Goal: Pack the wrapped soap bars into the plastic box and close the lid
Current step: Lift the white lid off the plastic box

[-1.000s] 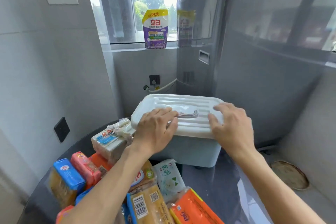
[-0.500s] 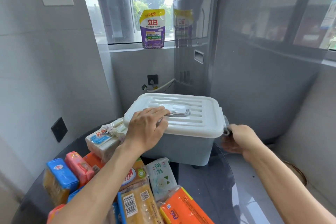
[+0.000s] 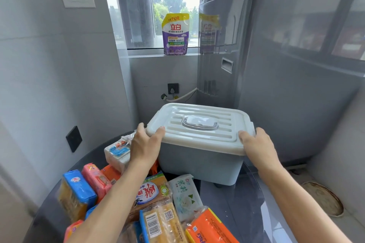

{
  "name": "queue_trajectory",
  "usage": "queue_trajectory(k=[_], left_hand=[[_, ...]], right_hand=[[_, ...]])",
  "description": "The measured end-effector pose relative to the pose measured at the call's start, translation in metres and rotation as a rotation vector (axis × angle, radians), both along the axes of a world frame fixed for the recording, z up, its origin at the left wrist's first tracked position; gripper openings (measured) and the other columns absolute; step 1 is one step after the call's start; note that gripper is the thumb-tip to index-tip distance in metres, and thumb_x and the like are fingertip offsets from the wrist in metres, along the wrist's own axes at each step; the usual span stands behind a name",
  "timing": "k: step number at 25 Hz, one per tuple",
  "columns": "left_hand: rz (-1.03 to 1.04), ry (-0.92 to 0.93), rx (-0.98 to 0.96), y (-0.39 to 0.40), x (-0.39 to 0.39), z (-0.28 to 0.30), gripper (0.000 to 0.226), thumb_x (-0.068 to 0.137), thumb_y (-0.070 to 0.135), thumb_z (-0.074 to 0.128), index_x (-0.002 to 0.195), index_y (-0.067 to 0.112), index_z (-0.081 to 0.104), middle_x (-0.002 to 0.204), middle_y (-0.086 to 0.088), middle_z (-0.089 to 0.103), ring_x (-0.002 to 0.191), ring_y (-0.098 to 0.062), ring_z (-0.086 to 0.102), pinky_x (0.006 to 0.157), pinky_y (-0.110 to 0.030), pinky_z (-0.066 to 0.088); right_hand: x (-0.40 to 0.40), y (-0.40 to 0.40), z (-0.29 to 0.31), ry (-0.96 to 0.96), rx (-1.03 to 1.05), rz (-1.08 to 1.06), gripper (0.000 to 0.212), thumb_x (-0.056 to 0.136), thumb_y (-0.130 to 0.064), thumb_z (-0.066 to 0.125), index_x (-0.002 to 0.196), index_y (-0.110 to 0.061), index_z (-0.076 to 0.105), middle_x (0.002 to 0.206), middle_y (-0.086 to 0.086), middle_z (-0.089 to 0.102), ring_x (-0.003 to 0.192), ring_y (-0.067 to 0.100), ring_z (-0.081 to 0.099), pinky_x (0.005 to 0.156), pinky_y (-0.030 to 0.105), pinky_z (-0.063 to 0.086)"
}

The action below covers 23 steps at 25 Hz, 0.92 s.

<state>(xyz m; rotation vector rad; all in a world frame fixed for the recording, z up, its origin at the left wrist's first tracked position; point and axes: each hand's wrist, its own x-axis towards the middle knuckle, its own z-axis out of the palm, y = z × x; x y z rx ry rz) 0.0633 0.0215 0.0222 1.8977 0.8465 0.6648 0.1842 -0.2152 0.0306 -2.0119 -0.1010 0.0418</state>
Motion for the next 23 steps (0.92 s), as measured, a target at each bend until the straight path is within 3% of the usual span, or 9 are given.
queue_trajectory(k=[3, 6, 8, 11, 14, 16, 18, 20, 23], left_hand=[[-0.006, -0.087, -0.073, 0.0, 0.0, 0.006, 0.045, 0.074, 0.053, 0.054, 0.103, 0.02, 0.064, 0.111, -0.004, 0.066, 0.095, -0.019, 0.058, 0.075, -0.037, 0.047], [-0.043, -0.09, 0.0, -0.001, -0.005, 0.009, 0.042, 0.075, 0.057, 0.053, 0.092, 0.019, 0.062, 0.104, -0.002, 0.061, 0.092, -0.021, 0.056, 0.07, -0.037, 0.046], [-0.043, -0.128, 0.059, -0.006, -0.005, 0.011, 0.043, 0.077, 0.056, 0.053, 0.097, 0.019, 0.06, 0.108, -0.002, 0.059, 0.099, -0.024, 0.055, 0.079, -0.041, 0.048], [-0.119, -0.293, 0.065, -0.011, -0.004, 0.022, 0.049, 0.077, 0.056, 0.061, 0.117, 0.027, 0.055, 0.119, 0.0, 0.061, 0.114, -0.025, 0.055, 0.097, -0.049, 0.047], [-0.308, -0.186, 0.112, -0.01, -0.002, 0.025, 0.107, 0.066, 0.071, 0.069, 0.154, 0.033, 0.021, 0.142, 0.01, 0.052, 0.135, -0.012, 0.038, 0.112, -0.041, 0.033], [-0.42, 0.025, 0.383, -0.015, -0.002, 0.016, 0.113, 0.066, 0.065, 0.073, 0.156, 0.032, 0.015, 0.129, 0.021, 0.057, 0.125, -0.002, 0.034, 0.117, -0.035, 0.02], [-0.422, 0.202, 0.841, -0.018, 0.001, 0.002, 0.074, 0.073, 0.049, 0.073, 0.139, 0.03, 0.047, 0.109, 0.019, 0.064, 0.109, -0.008, 0.047, 0.121, -0.04, 0.017], [-0.376, 0.221, 0.996, -0.02, -0.001, -0.005, 0.027, 0.077, 0.033, 0.073, 0.102, 0.028, 0.061, 0.092, 0.013, 0.061, 0.095, -0.02, 0.054, 0.1, -0.041, 0.041], [-0.416, 0.193, 1.078, -0.025, -0.011, -0.013, 0.029, 0.062, 0.0, 0.074, 0.072, 0.019, 0.056, 0.073, 0.005, 0.056, 0.072, -0.025, 0.052, 0.065, -0.037, 0.043]], right_hand=[[0.001, 0.001, -0.003, 0.05, 0.17, 0.012, 0.026, 0.089, -0.037, 0.054, 0.104, -0.017, 0.057, 0.103, 0.0, 0.062, 0.089, 0.02, 0.059, 0.069, 0.037, 0.045], [0.0, -0.003, -0.002, 0.007, 0.267, 0.032, 0.026, 0.085, -0.042, 0.065, 0.098, -0.019, 0.062, 0.095, -0.007, 0.064, 0.079, 0.008, 0.061, 0.062, 0.03, 0.045], [0.001, -0.006, -0.001, 0.019, 0.369, 0.034, 0.026, 0.082, -0.039, 0.071, 0.096, -0.018, 0.066, 0.087, -0.011, 0.067, 0.066, -0.001, 0.061, 0.055, 0.021, 0.043], [0.002, -0.008, 0.006, -0.049, 0.503, 0.05, 0.042, 0.079, -0.03, 0.076, 0.116, -0.026, 0.058, 0.102, -0.018, 0.068, 0.081, -0.007, 0.066, 0.064, 0.018, 0.048], [0.02, -0.028, 0.02, -0.041, 0.773, -0.031, 0.055, 0.077, -0.012, 0.078, 0.127, -0.022, 0.056, 0.113, -0.006, 0.07, 0.095, 0.01, 0.071, 0.076, 0.032, 0.057], [0.034, -0.051, 0.021, 0.05, 0.921, -0.137, 0.051, 0.081, -0.004, 0.071, 0.13, -0.015, 0.06, 0.12, 0.006, 0.07, 0.103, 0.024, 0.07, 0.084, 0.04, 0.058], [0.041, -0.071, 0.011, 0.165, 1.019, -0.245, 0.045, 0.087, -0.004, 0.065, 0.131, -0.013, 0.06, 0.123, 0.008, 0.069, 0.109, 0.026, 0.068, 0.091, 0.041, 0.056], [0.04, -0.079, 0.002, 0.275, 1.16, -0.269, 0.039, 0.092, -0.007, 0.061, 0.131, -0.01, 0.058, 0.121, 0.006, 0.07, 0.107, 0.024, 0.069, 0.092, 0.04, 0.056], [0.036, -0.08, -0.002, 0.323, 1.302, -0.247, 0.031, 0.095, -0.011, 0.059, 0.125, -0.01, 0.061, 0.111, 0.002, 0.075, 0.096, 0.019, 0.074, 0.087, 0.036, 0.058]])
